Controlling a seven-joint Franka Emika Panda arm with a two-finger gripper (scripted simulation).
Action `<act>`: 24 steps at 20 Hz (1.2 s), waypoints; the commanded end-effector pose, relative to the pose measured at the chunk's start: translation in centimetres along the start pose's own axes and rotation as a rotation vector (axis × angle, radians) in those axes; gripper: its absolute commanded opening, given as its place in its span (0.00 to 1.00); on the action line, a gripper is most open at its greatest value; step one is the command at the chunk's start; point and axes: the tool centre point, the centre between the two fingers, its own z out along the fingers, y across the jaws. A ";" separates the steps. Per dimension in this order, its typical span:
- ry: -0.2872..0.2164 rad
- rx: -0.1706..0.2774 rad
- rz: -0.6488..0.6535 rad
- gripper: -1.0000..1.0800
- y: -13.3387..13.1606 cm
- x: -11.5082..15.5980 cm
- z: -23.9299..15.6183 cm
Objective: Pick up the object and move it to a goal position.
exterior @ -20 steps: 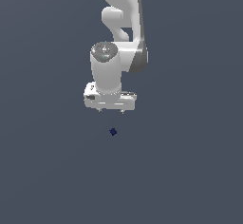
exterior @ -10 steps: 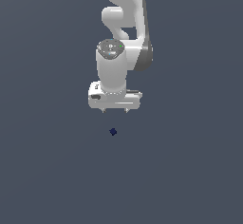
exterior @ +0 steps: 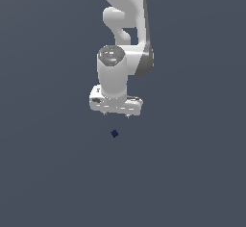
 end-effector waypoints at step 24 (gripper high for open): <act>0.011 0.006 0.669 0.96 0.9 2.5 7.6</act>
